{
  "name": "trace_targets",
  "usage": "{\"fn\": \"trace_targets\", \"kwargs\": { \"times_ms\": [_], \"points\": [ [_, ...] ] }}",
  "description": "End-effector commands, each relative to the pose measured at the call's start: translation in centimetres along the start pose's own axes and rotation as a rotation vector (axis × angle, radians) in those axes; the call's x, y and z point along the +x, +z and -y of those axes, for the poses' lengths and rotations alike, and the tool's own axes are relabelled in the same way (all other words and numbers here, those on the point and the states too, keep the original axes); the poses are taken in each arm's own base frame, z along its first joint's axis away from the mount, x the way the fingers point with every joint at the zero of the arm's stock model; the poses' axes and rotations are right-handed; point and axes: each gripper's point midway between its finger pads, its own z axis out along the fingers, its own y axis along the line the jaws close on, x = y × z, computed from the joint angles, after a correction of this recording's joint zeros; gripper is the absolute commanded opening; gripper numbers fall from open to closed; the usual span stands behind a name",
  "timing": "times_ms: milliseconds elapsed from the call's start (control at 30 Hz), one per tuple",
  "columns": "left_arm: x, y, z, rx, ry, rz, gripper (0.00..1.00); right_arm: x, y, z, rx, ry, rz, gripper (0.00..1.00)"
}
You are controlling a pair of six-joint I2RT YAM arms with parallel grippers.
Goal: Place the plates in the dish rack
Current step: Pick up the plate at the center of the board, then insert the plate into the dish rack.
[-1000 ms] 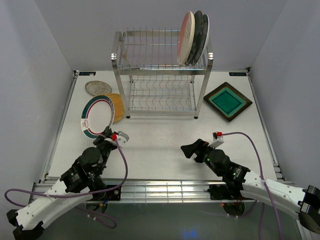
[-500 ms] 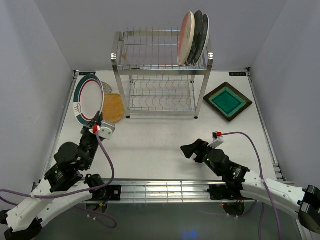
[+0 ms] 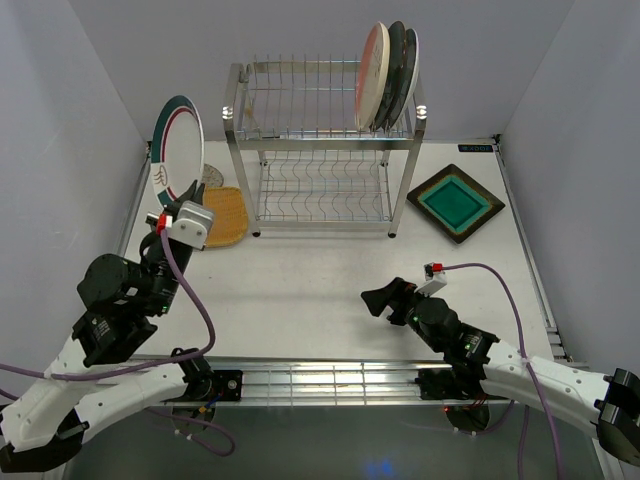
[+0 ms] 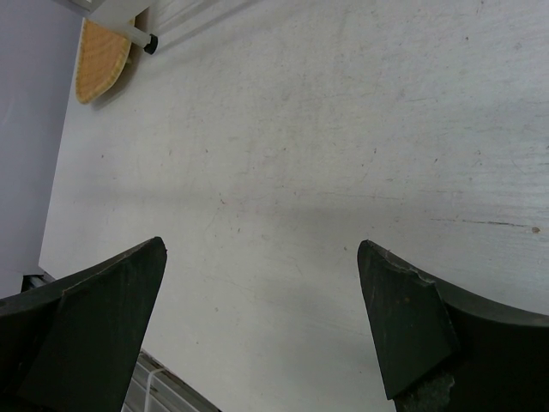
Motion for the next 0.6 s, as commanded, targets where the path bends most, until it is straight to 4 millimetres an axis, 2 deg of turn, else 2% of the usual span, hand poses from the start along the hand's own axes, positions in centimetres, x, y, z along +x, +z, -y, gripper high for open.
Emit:
{"fn": "trace_targets", "kwargs": {
  "times_ms": [0,200,433,567],
  "points": [
    [-5.0,0.6,-0.9,0.037,-0.126,0.133,0.00,-2.0,0.1,-2.1,-0.041,0.006,0.058,0.98],
    [-8.6,2.2,0.6,0.131,-0.199,0.207,0.00,-2.1,0.1,-2.0,-0.042,0.007,0.070,0.98],
    [-13.4,3.7,1.4,0.182,-0.362,0.356,0.00,-2.1,0.2,-1.4,-0.029,0.017,0.088,0.98],
    [-15.3,5.2,2.9,0.215,-0.451,0.422,0.00,-2.4,0.2,-1.3,-0.026,0.017,0.101,0.98]
  ]
}}
